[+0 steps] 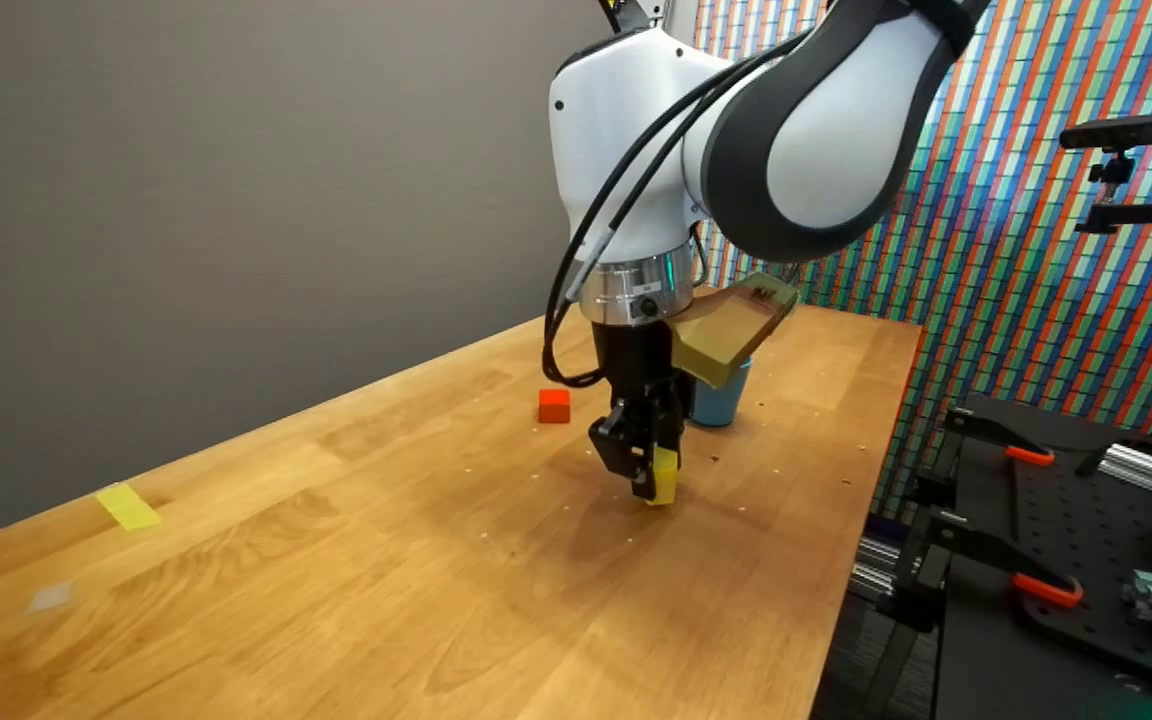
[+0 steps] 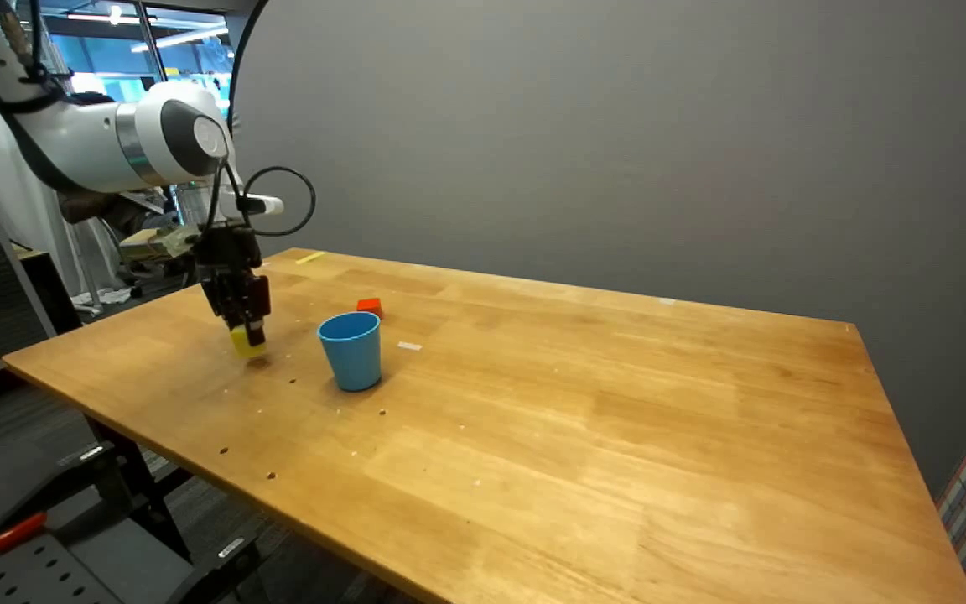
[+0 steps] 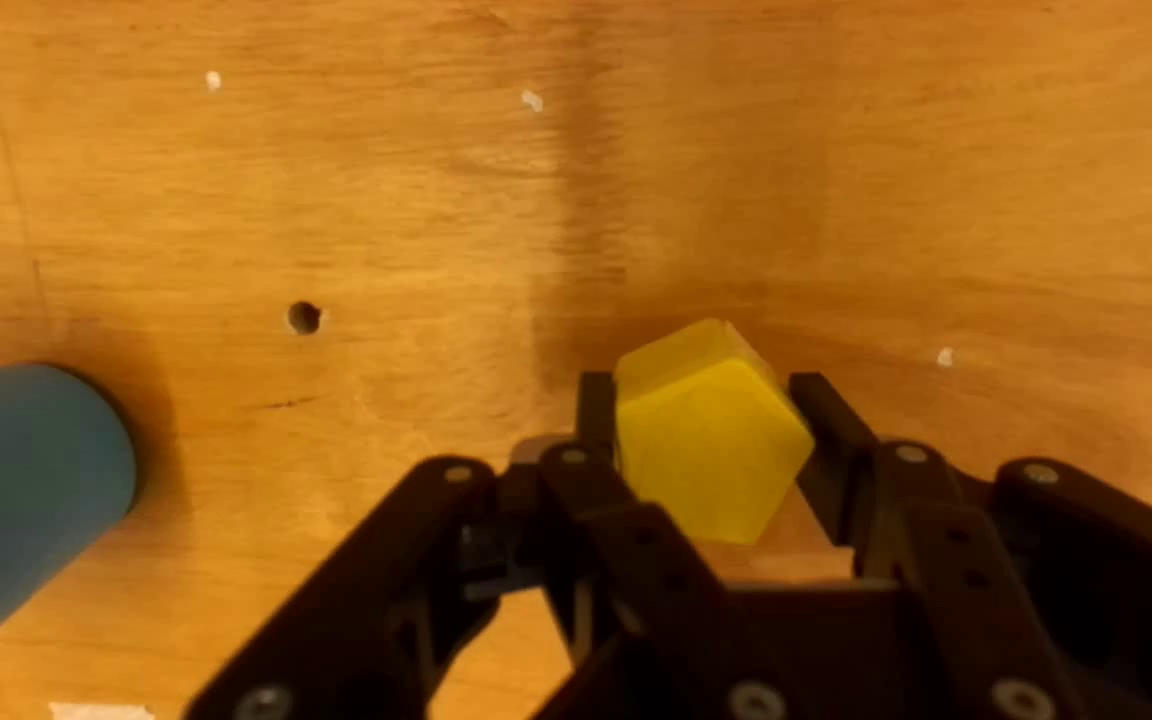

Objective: Put the yellow cube inside the blue cup

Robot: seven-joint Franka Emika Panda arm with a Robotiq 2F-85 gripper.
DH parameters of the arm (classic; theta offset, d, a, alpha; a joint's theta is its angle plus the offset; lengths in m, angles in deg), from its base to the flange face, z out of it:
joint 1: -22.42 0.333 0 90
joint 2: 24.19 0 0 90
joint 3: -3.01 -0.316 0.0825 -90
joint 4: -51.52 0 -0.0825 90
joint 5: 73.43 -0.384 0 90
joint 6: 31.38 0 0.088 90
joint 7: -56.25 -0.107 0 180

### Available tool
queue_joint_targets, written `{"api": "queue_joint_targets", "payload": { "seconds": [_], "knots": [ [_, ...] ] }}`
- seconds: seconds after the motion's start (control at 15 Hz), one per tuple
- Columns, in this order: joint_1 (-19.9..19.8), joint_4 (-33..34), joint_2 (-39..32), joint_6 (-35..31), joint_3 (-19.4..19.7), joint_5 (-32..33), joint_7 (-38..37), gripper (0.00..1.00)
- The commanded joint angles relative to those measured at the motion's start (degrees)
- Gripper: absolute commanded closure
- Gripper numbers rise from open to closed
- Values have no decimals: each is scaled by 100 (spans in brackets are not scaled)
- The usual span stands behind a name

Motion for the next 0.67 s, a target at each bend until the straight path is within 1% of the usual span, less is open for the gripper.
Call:
{"api": "queue_joint_targets", "payload": {
  "seconds": [0.0, 0.13, 0.27, 0.4, 0.6],
  "knots": [
    [-52, -316, 1118, 236, 212, -199, -353, 78],
    [-89, -419, 1615, 318, 410, 114, -814, 78],
    [-279, -538, 2133, 559, 501, 365, -1222, 78],
    [-561, -656, 2471, 769, 486, 574, -1667, 78],
    [-1031, -887, 2826, 1079, 396, 584, -2084, 78]
  ]
}}
